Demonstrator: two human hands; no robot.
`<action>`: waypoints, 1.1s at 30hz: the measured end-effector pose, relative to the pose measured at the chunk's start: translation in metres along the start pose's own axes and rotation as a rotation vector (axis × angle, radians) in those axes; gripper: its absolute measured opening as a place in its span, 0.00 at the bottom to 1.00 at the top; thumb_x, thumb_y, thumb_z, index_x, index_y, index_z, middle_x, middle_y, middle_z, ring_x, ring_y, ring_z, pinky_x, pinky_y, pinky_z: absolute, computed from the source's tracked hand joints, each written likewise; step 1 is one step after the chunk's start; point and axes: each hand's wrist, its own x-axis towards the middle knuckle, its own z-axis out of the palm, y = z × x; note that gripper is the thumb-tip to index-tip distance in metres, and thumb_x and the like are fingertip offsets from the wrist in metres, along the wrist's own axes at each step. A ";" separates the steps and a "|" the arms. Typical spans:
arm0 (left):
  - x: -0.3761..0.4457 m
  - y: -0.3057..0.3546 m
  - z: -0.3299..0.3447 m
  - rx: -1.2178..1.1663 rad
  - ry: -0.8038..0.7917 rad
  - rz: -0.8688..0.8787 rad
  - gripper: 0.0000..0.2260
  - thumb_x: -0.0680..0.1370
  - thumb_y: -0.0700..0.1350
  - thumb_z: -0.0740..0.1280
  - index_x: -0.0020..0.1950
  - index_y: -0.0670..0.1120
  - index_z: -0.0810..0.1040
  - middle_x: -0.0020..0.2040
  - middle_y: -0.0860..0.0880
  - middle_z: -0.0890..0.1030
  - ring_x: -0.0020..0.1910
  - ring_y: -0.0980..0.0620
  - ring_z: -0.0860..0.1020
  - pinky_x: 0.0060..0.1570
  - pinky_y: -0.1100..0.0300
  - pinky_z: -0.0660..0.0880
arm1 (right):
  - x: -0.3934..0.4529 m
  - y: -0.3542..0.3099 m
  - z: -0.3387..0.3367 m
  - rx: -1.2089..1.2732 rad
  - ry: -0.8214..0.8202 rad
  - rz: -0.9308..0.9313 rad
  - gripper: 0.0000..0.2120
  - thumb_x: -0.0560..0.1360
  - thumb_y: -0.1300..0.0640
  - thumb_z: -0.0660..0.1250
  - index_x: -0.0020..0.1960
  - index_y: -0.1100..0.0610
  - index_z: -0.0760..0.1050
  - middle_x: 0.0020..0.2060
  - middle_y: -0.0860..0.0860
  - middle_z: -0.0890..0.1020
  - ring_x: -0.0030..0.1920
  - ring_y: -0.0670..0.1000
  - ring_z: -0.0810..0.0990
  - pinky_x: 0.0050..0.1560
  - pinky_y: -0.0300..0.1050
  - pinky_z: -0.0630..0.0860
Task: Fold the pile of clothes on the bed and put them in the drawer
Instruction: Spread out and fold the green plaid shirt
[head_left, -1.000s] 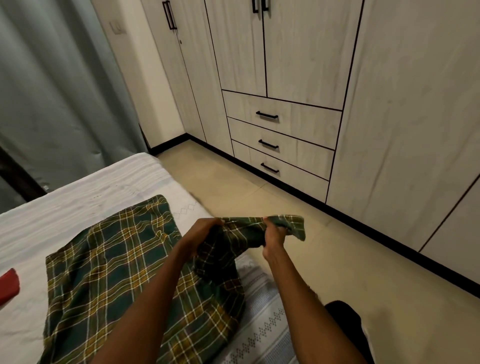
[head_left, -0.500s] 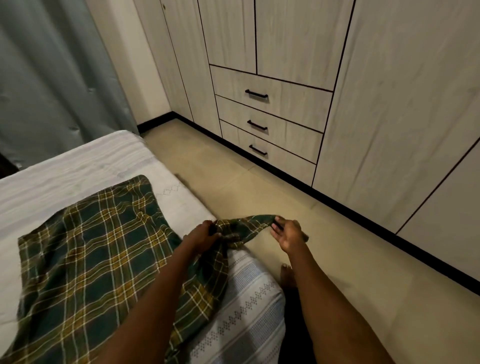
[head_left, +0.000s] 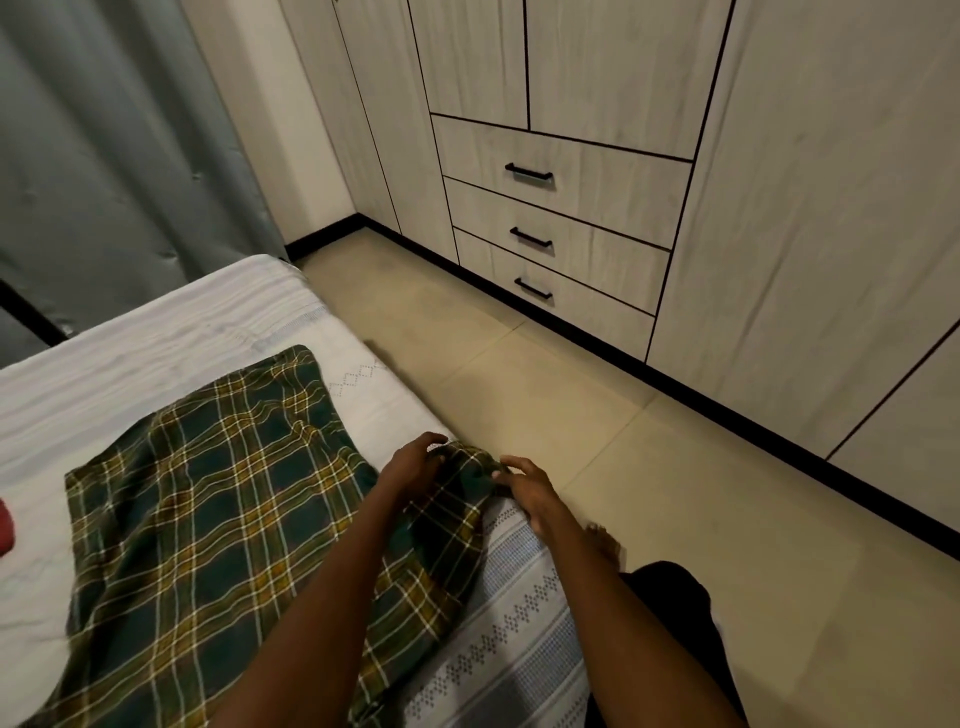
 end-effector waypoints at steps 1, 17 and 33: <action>0.001 0.001 0.000 -0.039 0.000 0.019 0.15 0.84 0.44 0.59 0.71 0.52 0.71 0.63 0.42 0.79 0.54 0.47 0.78 0.46 0.61 0.75 | 0.005 0.002 0.000 -0.081 0.079 0.032 0.12 0.78 0.55 0.70 0.60 0.57 0.79 0.60 0.58 0.82 0.57 0.57 0.81 0.61 0.51 0.78; 0.010 0.005 0.004 -0.132 0.201 0.055 0.17 0.82 0.36 0.57 0.64 0.49 0.79 0.64 0.45 0.76 0.60 0.47 0.76 0.53 0.60 0.74 | -0.025 -0.001 -0.021 0.872 0.293 -0.079 0.19 0.78 0.70 0.64 0.65 0.55 0.78 0.50 0.59 0.82 0.44 0.53 0.82 0.41 0.44 0.82; -0.062 -0.045 0.026 0.289 0.431 -0.003 0.18 0.83 0.52 0.59 0.71 0.48 0.69 0.75 0.45 0.64 0.75 0.44 0.61 0.75 0.47 0.61 | -0.051 0.011 -0.022 -0.456 0.404 -0.070 0.11 0.77 0.54 0.64 0.54 0.47 0.83 0.53 0.51 0.82 0.51 0.57 0.81 0.49 0.47 0.77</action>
